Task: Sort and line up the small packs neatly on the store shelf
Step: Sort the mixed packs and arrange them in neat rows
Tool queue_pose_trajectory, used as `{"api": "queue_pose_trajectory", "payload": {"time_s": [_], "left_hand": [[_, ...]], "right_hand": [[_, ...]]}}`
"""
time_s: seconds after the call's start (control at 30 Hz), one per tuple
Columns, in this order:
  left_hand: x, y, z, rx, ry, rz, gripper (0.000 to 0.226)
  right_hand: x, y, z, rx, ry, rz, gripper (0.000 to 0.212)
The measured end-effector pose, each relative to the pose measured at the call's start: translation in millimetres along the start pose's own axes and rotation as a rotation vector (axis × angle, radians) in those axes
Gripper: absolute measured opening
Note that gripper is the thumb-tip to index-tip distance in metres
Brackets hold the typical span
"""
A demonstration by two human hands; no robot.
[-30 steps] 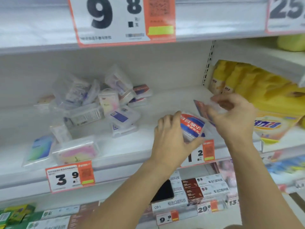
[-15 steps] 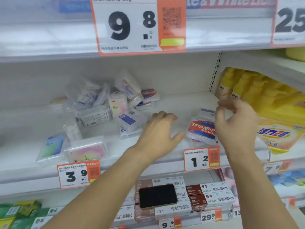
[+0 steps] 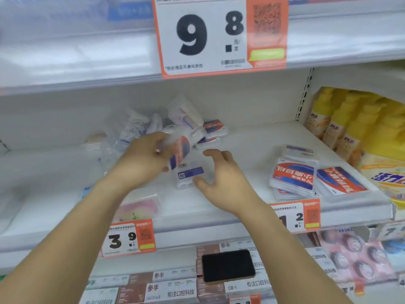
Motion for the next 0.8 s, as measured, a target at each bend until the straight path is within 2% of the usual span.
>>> {"api": "queue_pose_trajectory", "payload": {"time_s": [0.07,0.13,0.23,0.3,0.47,0.57,0.63,0.7,0.8], "left_hand": [[-19.3,17.1,-15.0,-0.115,-0.064,-0.328,0.023],[-31.4,29.4,-30.8,-0.158,-0.092,-0.558,0.024],[-32.1,39.7,-43.7,-0.170,-0.026,-0.743,0.033],[-30.9,41.8,-48.6,-0.170,0.000,-0.770,0.038],[-29.8,27.8,-60.6,-0.098,-0.024,-0.640,0.026],[-26.2,-1.1,-65.2,0.016,-0.170,-0.561,0.021],[-12.5,-30.8,-64.4,0.142,-0.207,-0.520,0.024],[13.6,-55.1,-59.7,0.200,-0.184,-0.535,0.028],[62.1,-82.6,-48.1,0.178,-0.104,-0.623,0.028]], "right_hand": [[7.0,5.0,3.2,-0.019,-0.003,0.021,0.067],[17.9,5.4,6.9,0.011,0.028,0.020,0.074],[40.6,3.2,13.6,0.046,0.120,-0.144,0.077],[44.9,2.8,19.8,0.050,0.115,-0.214,0.074],[20.8,10.8,30.2,0.030,0.040,-0.093,0.062],[-22.3,23.7,24.8,-0.017,-0.112,0.010,0.065],[-63.3,26.5,14.3,-0.022,-0.290,0.118,0.065],[-101.6,24.7,-0.1,-0.022,-0.446,0.133,0.066],[-144.7,13.1,-18.5,0.043,-0.513,0.079,0.064]]}}
Point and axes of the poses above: each hand's wrist, its own z-axis towards the middle knuckle, its own x-axis out of the palm, y = z × x, the point moved 7 cm from there along z, towards the middle knuckle, and after that the axes turned 13 degrees about z, right-handed, at the moved point
